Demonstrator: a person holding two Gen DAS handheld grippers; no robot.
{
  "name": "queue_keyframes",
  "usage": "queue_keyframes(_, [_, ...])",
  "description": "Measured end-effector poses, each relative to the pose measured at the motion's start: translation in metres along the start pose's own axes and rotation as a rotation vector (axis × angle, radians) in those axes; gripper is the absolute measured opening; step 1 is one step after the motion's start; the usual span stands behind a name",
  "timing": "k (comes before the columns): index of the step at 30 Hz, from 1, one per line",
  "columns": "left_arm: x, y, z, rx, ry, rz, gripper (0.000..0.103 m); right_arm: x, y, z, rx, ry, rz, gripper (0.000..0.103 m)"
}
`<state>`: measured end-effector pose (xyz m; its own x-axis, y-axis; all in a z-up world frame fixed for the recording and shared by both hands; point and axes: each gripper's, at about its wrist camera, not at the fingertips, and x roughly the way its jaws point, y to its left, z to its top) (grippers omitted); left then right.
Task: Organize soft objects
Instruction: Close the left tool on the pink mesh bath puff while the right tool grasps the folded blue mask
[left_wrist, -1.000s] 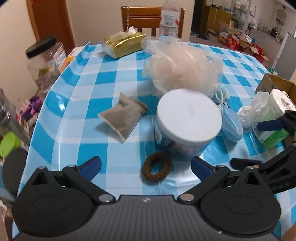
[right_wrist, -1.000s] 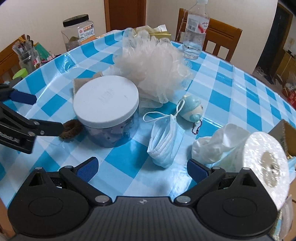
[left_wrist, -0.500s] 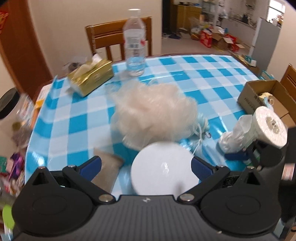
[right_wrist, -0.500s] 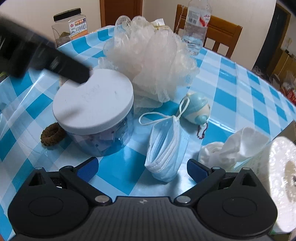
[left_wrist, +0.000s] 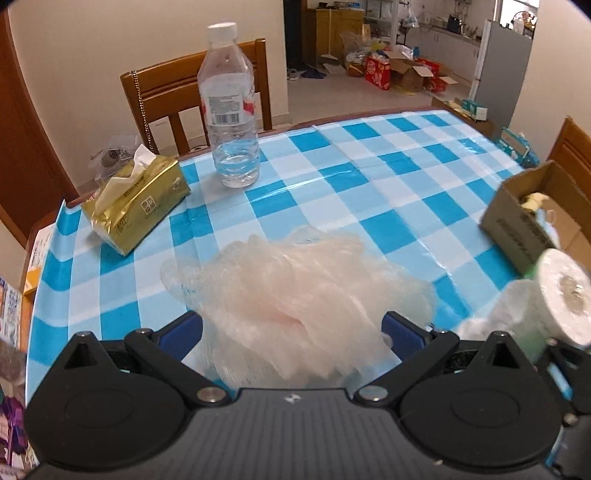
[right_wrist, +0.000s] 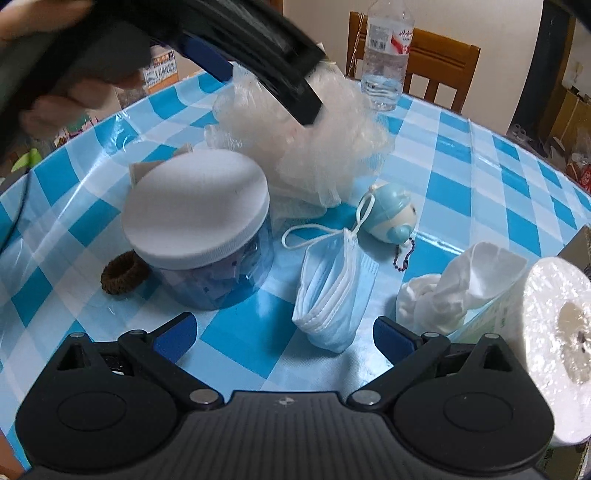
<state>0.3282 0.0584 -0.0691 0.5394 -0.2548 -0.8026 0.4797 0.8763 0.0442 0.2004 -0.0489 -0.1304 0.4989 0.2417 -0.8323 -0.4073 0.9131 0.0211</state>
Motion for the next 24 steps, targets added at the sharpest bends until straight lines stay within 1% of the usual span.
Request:
queue_keyframes(4, [0.022,0.008,0.004,-0.041,0.021,0.009,0.102,-0.002,0.001,0.003,-0.008,-0.007,-0.004,0.103])
queue_keyframes(7, [0.033,0.013,0.005,-0.072,0.037,-0.024,0.102,-0.001,0.004,0.003,-0.023,-0.005,-0.018,0.103])
queue_keyframes(10, [0.043,0.014,0.005,-0.082,0.064,-0.052,0.102,0.001,0.006,0.003,-0.039,0.001,-0.035,0.102])
queue_keyframes(12, [0.047,0.012,0.004,-0.085,0.069,-0.06,0.102,0.001,0.008,0.005,-0.052,0.005,-0.064,0.099])
queue_keyframes(14, [0.047,0.012,0.004,-0.086,0.063,-0.07,0.102,0.001,0.009,0.007,-0.072,0.005,-0.083,0.09])
queue_keyframes(16, [0.045,0.01,0.005,-0.078,0.058,-0.07,0.102,0.003,0.007,0.008,-0.08,0.004,-0.103,0.087])
queue_keyframes(19, [0.046,0.009,0.006,-0.068,0.056,-0.066,0.102,0.008,0.005,0.011,-0.084,0.01,-0.116,0.081])
queue_keyframes(20, [0.046,0.01,0.006,-0.07,0.056,-0.065,0.102,0.01,0.005,0.012,-0.087,0.016,-0.118,0.077])
queue_keyframes(24, [0.048,0.01,0.007,-0.069,0.057,-0.065,0.102,0.016,0.005,0.014,-0.088,0.018,-0.132,0.07])
